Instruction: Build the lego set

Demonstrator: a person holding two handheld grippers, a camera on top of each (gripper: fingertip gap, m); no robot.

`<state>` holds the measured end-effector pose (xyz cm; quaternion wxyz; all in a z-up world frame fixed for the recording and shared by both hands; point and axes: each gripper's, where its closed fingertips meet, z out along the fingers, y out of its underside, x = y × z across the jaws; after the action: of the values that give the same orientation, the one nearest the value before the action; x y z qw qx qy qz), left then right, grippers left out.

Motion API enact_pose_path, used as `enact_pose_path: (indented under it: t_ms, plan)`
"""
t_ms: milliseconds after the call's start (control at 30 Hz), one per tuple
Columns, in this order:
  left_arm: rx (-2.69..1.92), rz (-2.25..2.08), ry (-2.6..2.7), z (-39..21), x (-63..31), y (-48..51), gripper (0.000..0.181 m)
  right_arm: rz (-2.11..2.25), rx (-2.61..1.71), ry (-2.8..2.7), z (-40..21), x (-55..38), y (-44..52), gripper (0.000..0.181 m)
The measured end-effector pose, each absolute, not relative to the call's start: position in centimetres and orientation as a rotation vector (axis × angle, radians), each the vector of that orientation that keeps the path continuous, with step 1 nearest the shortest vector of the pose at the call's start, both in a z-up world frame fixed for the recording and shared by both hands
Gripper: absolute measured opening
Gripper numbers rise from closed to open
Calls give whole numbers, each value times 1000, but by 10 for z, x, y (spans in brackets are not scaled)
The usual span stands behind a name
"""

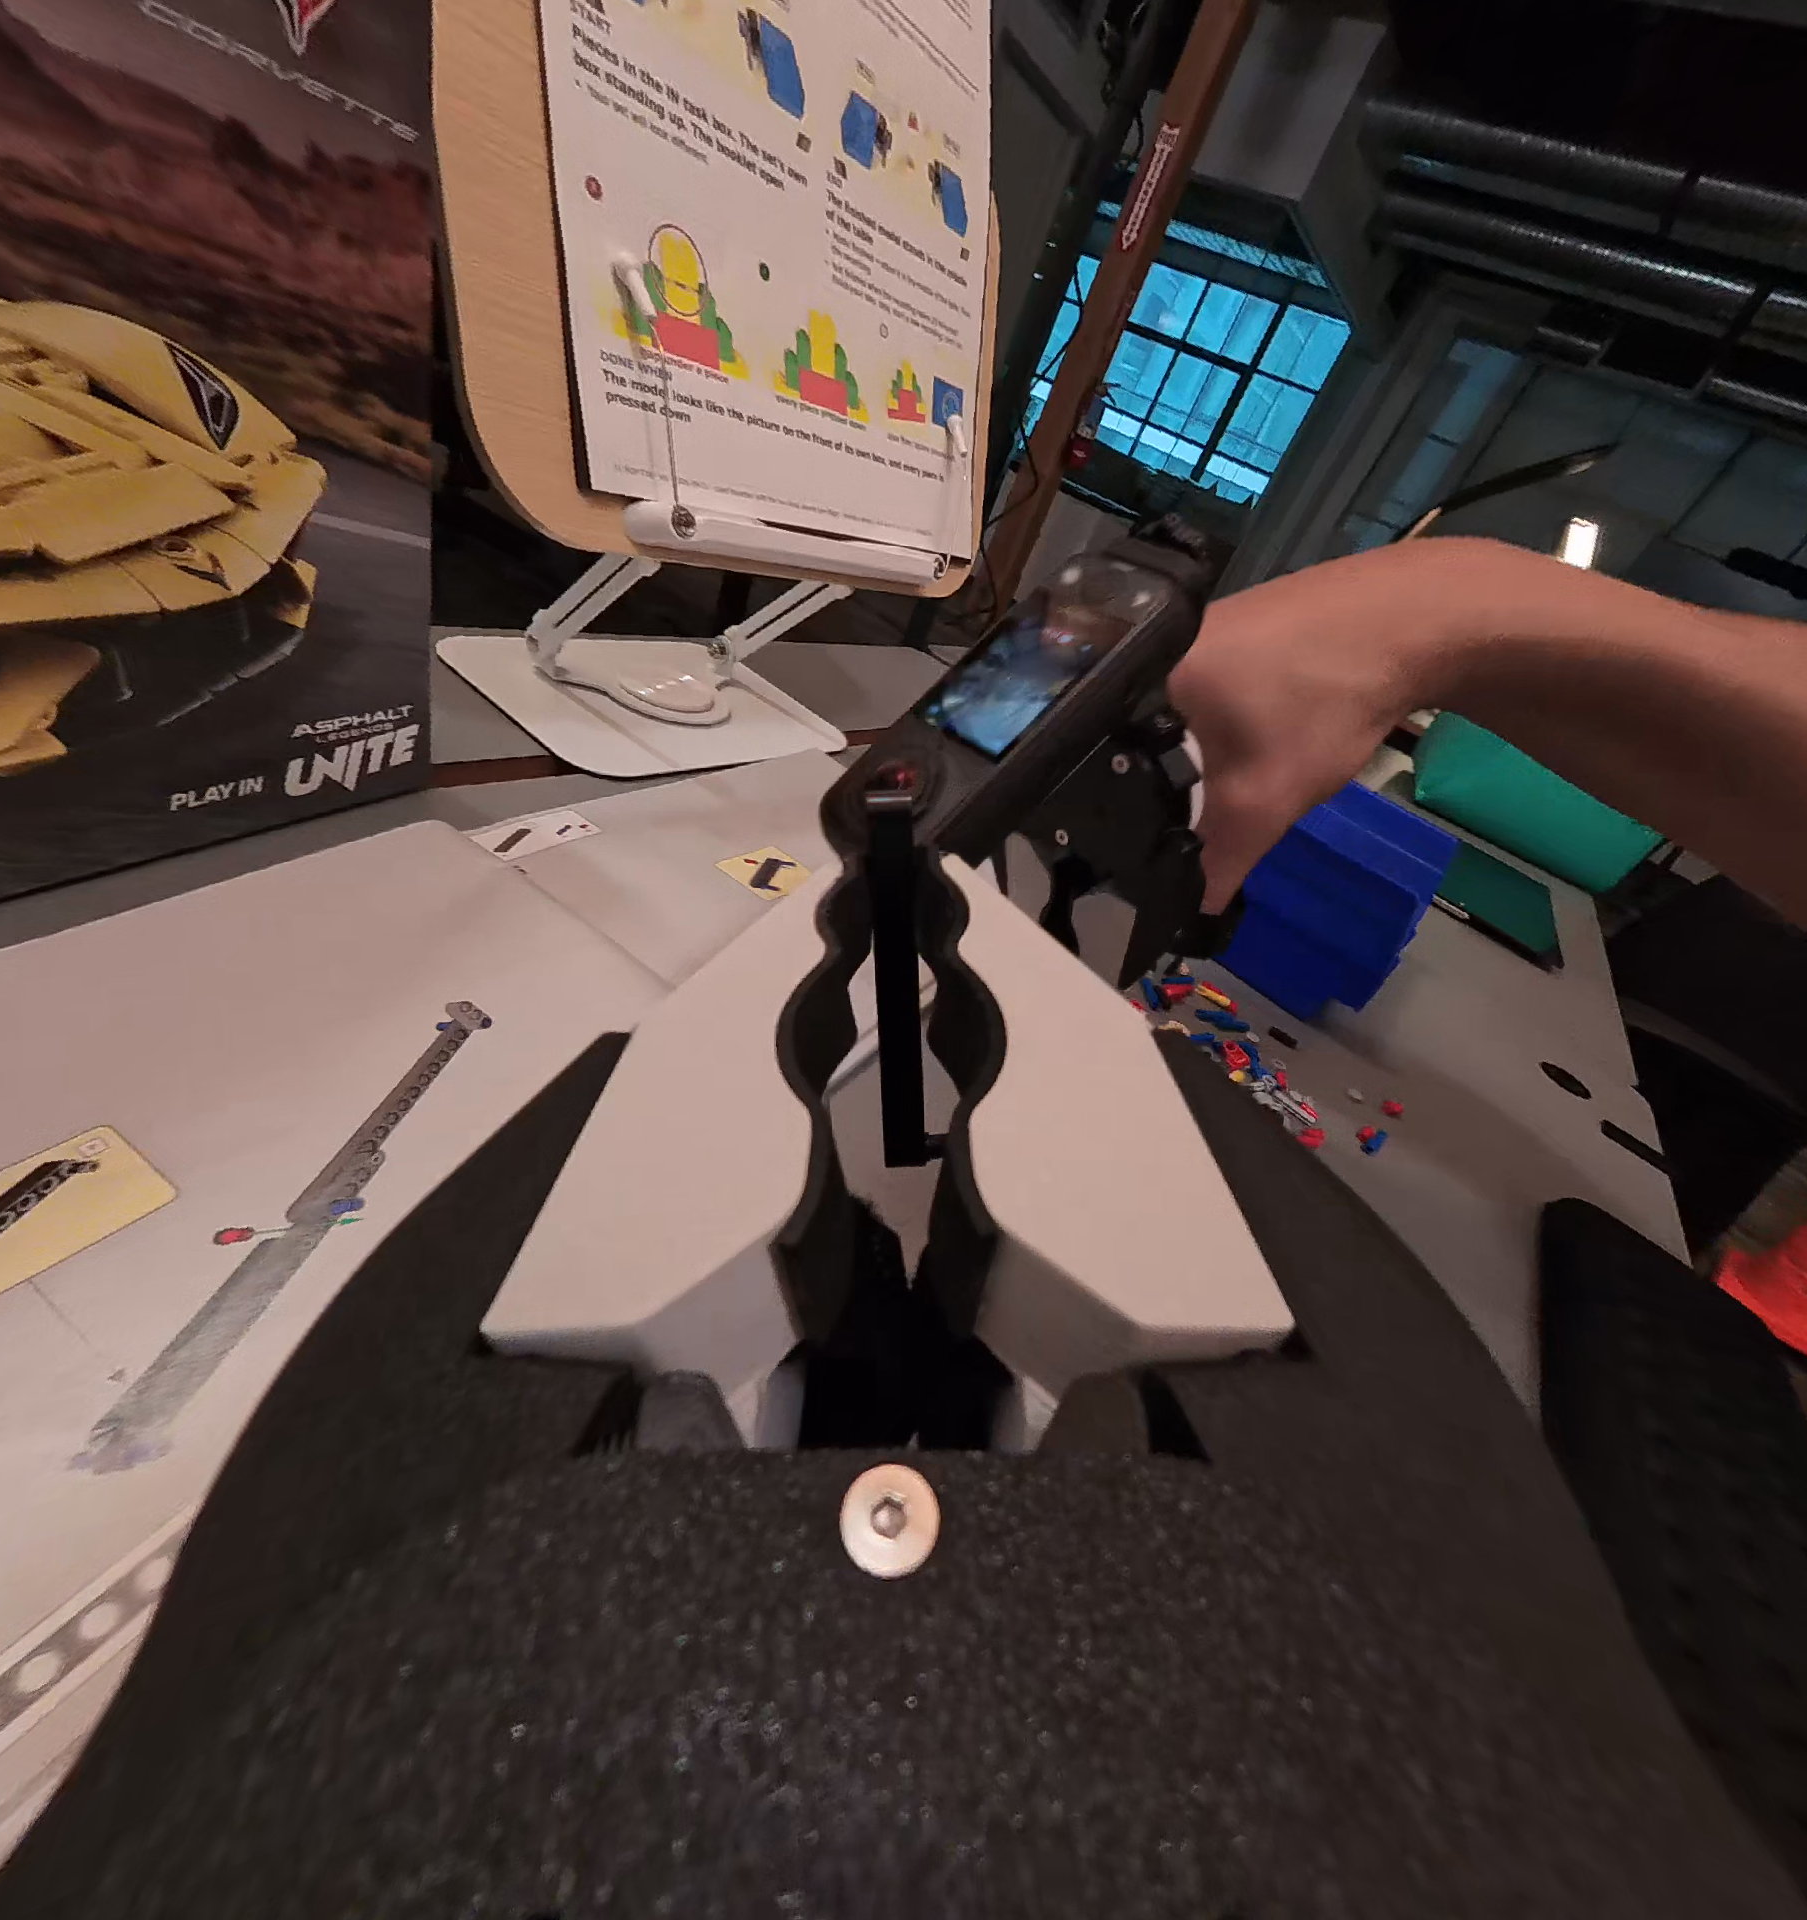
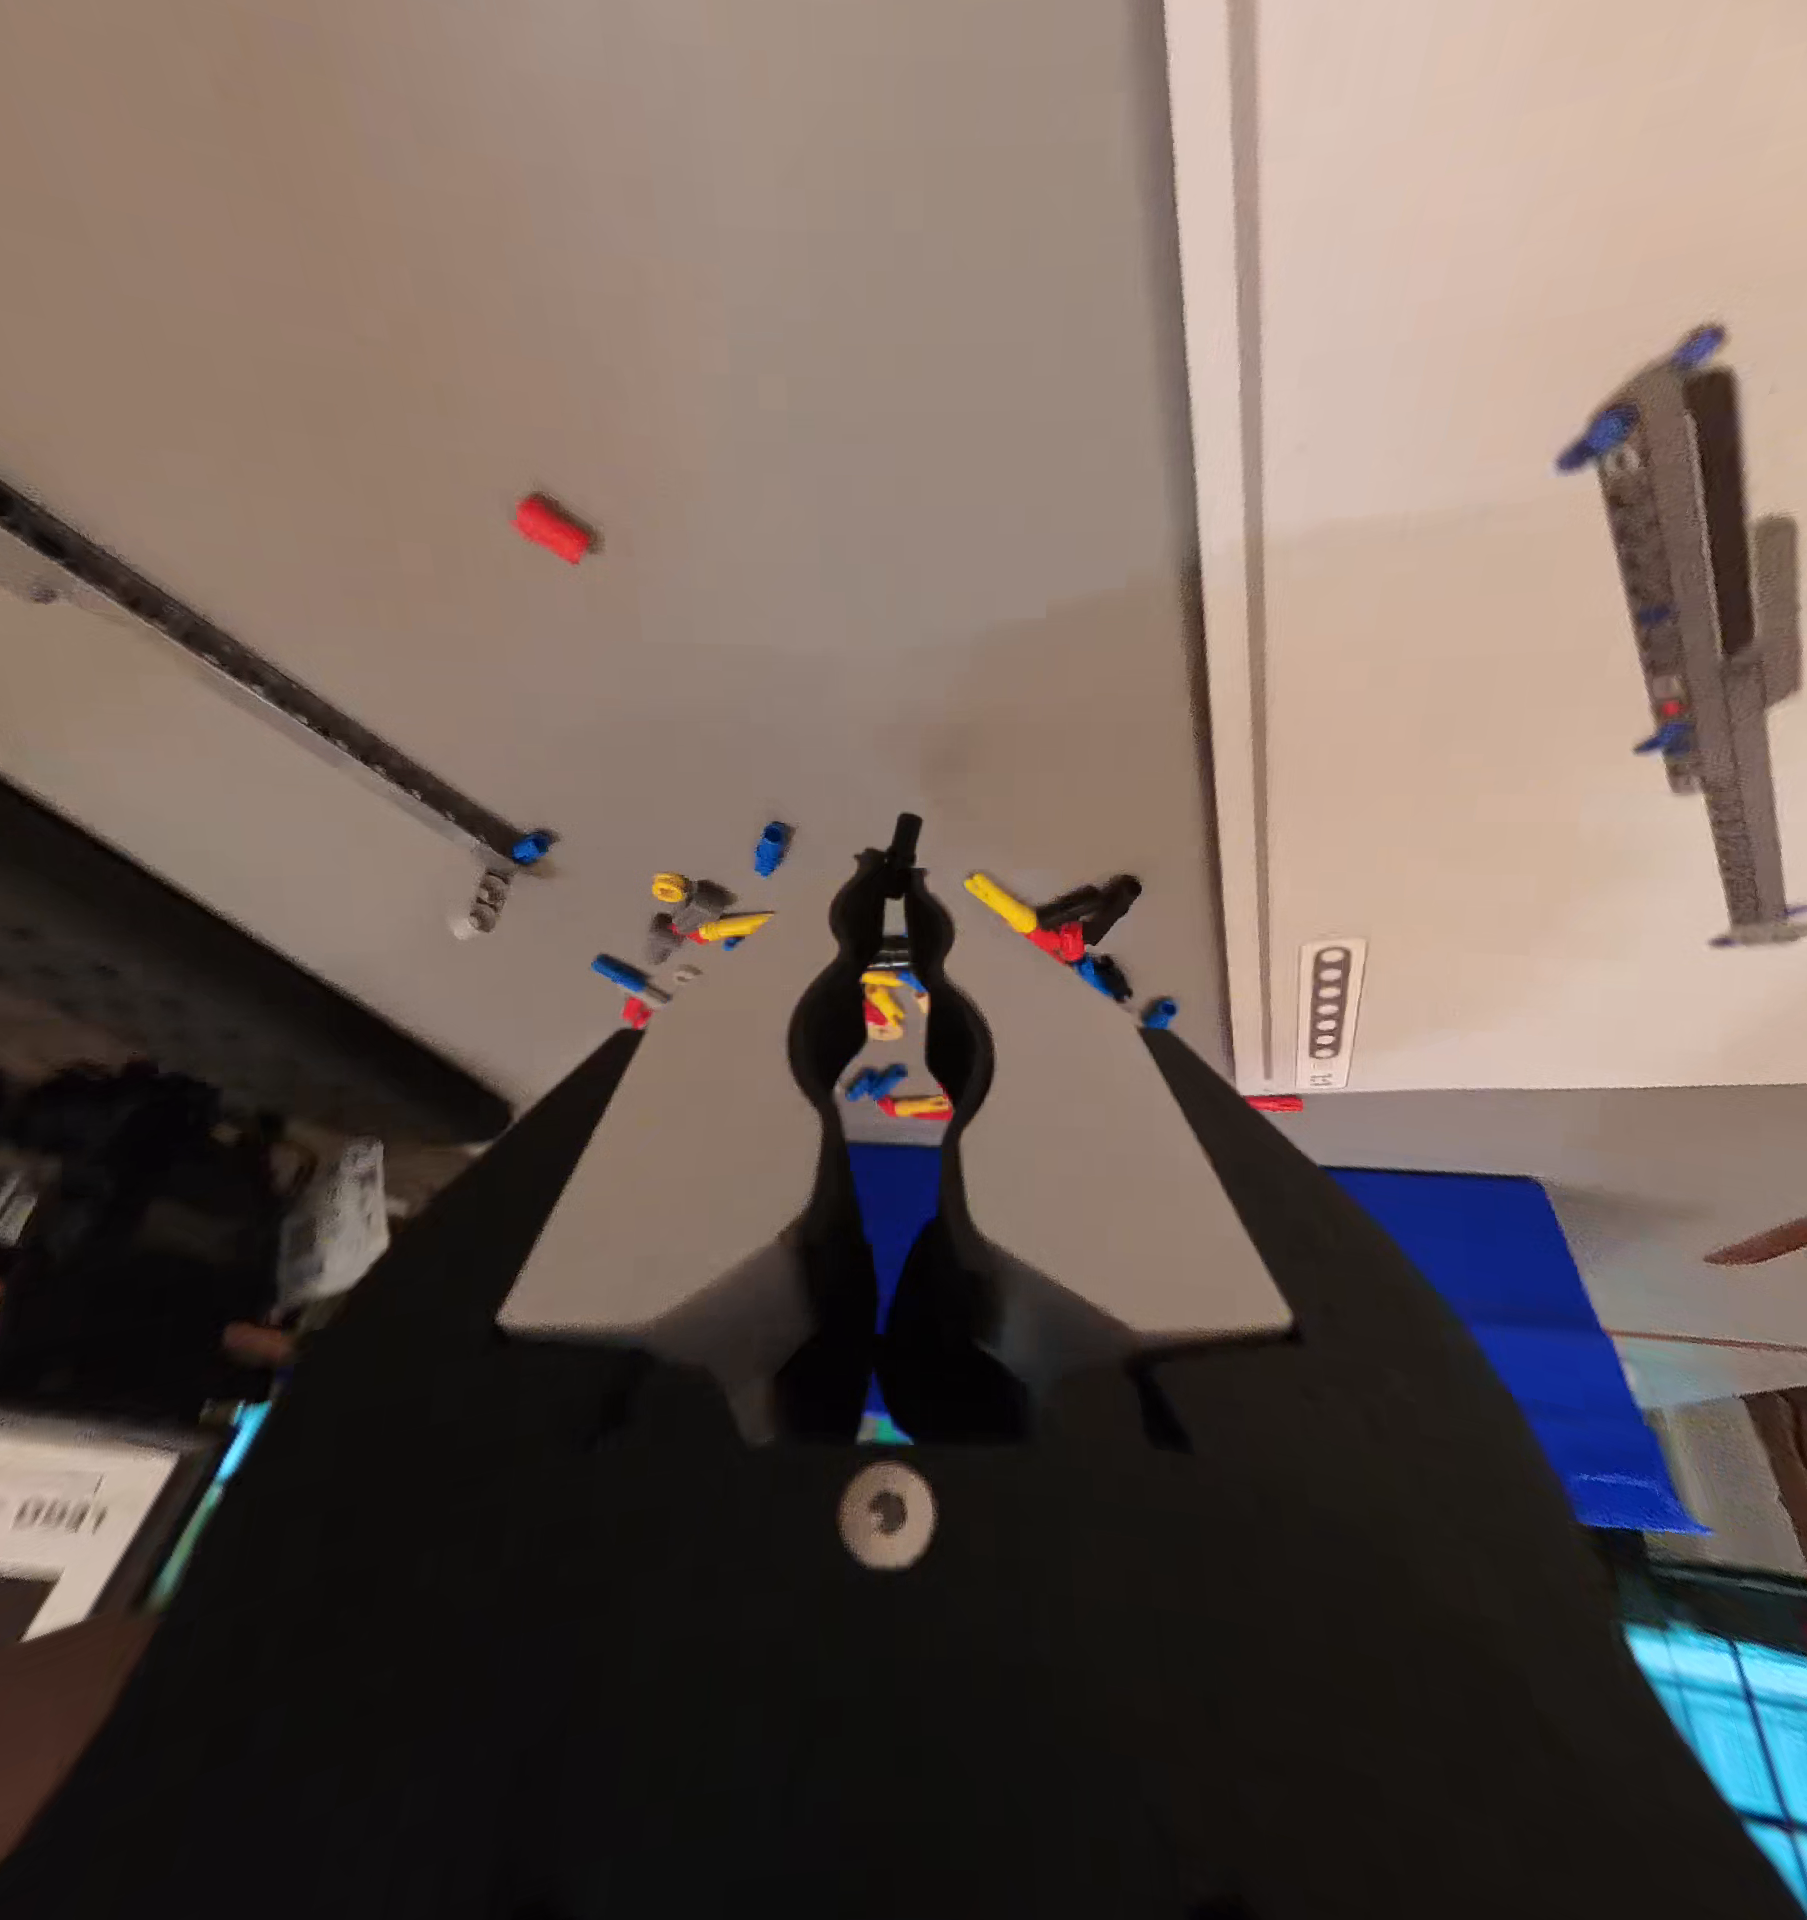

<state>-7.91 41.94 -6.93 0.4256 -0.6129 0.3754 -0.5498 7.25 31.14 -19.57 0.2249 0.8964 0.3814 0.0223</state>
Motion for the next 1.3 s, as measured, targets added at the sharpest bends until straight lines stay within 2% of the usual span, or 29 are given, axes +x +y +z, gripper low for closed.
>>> enact_pose_path:
  t_ms: [433,1000,1300]
  plan:
    - [-1517,-1351,967,-68,-79,418,6,186,2207,973,-204,89,309,4]
    - [-1516,-1356,992,-70,-75,413,6,144,2193,1005,-206,87,311,5]
    - [-1511,-1352,992,-70,-76,413,6,145,2273,1091,-207,85,320,16]
